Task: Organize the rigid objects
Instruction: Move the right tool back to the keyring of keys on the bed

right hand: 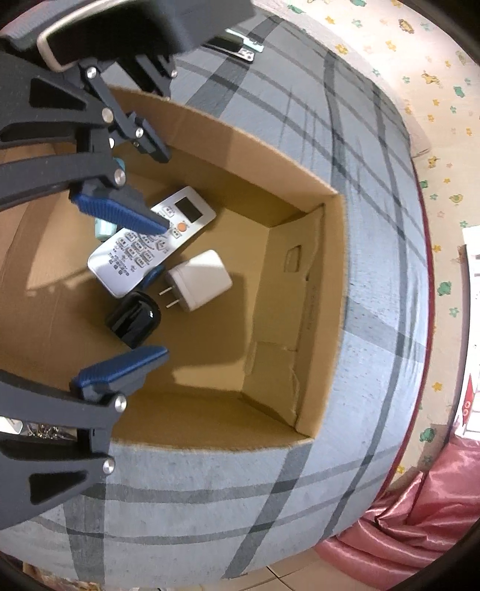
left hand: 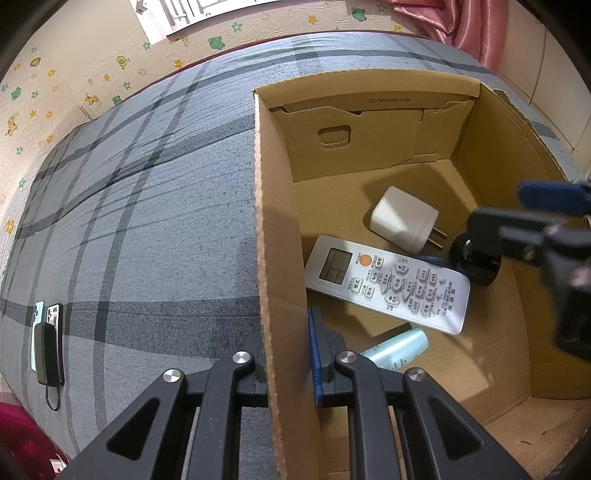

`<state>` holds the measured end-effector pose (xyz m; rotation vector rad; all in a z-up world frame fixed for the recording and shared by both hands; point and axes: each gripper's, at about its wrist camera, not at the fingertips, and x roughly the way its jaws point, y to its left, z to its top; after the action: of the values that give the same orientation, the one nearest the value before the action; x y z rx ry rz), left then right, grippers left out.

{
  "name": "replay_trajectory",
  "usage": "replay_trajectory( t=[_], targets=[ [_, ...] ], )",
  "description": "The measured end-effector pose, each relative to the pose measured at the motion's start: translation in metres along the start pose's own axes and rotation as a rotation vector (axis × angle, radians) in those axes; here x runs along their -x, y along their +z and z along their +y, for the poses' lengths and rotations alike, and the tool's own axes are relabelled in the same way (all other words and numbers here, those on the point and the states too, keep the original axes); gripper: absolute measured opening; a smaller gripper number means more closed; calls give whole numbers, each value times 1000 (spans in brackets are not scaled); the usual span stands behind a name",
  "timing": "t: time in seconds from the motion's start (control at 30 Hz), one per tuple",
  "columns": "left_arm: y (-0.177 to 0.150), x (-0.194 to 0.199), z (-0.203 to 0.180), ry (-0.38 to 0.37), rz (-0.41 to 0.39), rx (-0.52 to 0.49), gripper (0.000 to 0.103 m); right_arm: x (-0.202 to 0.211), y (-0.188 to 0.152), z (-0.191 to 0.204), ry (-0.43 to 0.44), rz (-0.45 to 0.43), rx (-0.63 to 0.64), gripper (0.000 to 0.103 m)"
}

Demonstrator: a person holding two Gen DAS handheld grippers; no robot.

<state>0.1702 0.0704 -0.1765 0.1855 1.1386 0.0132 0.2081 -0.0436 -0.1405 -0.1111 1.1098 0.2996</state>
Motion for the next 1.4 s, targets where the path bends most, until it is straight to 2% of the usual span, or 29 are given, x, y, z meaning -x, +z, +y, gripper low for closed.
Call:
replay_trajectory(
  t=[0.07, 0.33, 0.87, 1.4],
  targets=[
    [0, 0, 0, 0, 0, 0, 15, 7, 2, -2, -6, -18, -8, 78],
    [0, 0, -1, 5, 2, -4, 15, 33, 8, -20, -49, -72, -33, 102],
    [1, 0, -1, 9, 3, -5, 15, 67, -4, -74, -104, -110, -120, 103],
    [1, 2, -3, 15, 1, -6, 15, 88, -53, -131, -144, -103, -185, 103]
  ],
)
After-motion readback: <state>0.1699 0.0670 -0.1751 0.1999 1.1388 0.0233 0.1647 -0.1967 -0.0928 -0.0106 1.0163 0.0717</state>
